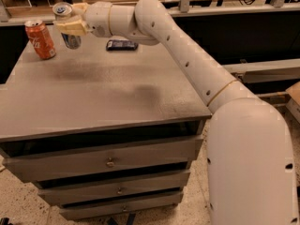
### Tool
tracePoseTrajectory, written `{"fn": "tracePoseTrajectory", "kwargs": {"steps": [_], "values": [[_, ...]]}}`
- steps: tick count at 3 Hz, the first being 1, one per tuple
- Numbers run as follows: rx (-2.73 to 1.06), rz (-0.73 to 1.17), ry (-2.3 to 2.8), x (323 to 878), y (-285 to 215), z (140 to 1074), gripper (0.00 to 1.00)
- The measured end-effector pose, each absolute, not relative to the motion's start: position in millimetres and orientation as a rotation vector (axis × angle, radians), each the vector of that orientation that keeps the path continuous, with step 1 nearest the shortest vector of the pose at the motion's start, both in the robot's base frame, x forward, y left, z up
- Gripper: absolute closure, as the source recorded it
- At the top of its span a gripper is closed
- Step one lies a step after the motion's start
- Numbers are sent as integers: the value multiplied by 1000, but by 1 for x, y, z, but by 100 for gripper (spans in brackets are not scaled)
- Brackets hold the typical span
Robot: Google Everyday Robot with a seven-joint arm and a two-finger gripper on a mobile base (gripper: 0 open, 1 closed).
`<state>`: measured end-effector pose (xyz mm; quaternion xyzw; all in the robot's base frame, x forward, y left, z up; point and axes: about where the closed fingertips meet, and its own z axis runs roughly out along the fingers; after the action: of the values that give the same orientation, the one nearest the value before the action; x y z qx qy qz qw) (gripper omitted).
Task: Move redbull can near coke can
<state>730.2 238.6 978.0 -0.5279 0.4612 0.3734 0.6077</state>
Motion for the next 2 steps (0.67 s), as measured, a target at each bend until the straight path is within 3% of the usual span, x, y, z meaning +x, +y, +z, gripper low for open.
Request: {"fn": "tracePoseTrajectory", "kwargs": {"steps": [2], "values": [[-1078, 989, 1214, 753, 250, 980, 100]]}}
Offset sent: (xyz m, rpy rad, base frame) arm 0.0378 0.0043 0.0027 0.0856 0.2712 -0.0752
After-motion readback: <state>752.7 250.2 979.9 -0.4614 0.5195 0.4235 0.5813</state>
